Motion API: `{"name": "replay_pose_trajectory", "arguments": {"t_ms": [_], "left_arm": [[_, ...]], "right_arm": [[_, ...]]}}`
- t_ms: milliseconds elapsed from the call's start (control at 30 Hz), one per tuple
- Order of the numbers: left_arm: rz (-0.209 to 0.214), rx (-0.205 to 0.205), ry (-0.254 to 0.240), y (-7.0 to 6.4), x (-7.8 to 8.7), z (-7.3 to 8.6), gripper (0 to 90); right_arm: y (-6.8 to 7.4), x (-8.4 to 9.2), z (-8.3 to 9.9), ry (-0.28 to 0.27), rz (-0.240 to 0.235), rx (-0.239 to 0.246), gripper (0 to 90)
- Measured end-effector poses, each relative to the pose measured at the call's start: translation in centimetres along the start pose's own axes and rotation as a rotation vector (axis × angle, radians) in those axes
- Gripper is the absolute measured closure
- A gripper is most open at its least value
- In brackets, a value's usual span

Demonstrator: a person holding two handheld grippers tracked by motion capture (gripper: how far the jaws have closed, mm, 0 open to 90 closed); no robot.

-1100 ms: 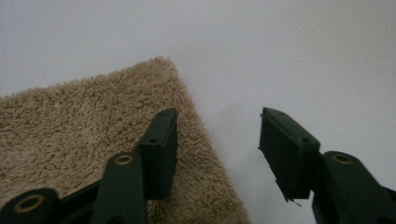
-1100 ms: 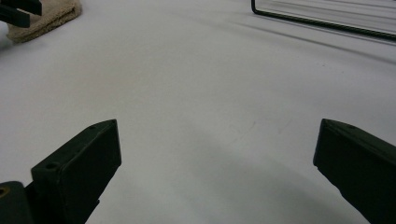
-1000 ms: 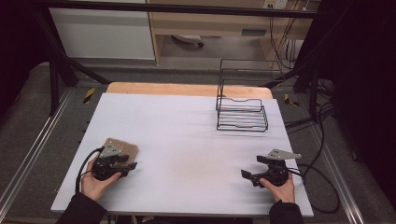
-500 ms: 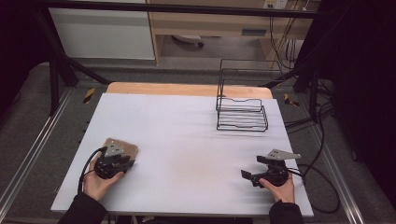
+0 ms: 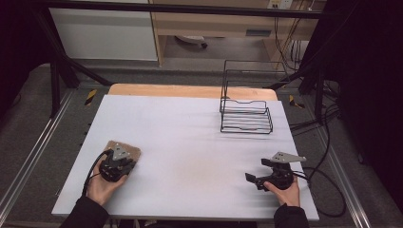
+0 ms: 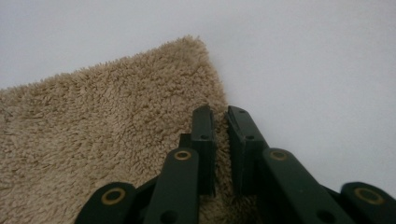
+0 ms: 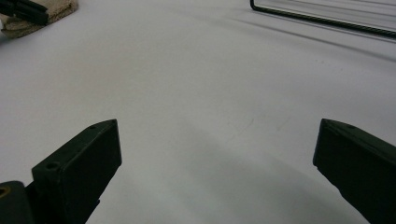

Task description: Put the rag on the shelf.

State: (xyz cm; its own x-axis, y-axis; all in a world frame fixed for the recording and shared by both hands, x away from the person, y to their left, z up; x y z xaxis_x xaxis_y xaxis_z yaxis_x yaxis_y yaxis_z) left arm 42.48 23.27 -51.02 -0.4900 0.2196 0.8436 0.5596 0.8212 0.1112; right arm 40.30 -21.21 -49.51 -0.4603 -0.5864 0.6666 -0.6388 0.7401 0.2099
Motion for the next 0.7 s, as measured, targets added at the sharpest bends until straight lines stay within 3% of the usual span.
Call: {"name": "replay_pose_trajectory", "arguments": {"t_ms": [100,300,600,700], "left_arm": [[0.002,0.009,0.005,0.1,0.0,-0.1,84.4],[0.044,0.039,-0.007,0.4,0.2,-0.1,86.9],[0.118,0.140,-0.124,0.9,2.8,-1.3,87.4],[0.127,0.143,-0.141,0.5,3.3,-1.7,87.4]], "right_arm": [[0.0,0.0,0.0,0.001,-0.001,-0.003,1.6],[0.0,0.0,0.0,0.003,-0.002,-0.002,1.7],[0.0,0.0,0.0,0.005,-0.005,-0.003,1.7],[0.0,0.0,0.0,0.004,-0.005,-0.003,1.8]]}}
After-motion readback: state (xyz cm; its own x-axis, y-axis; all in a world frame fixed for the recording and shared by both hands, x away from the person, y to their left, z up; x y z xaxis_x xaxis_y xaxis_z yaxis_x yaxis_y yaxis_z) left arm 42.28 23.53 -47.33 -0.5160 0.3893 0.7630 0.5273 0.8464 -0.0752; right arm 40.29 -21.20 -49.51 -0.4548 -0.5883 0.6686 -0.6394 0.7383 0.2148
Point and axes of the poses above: each handheld gripper's, and its own axes: x roughly backward along the jaws, z roughly out of its underside, y roughly to its left, the point moved 9 cm from there along -x, roughly forward along the jaws, and after that the axes turned 9 degrees about y, right-handed, at the moved point
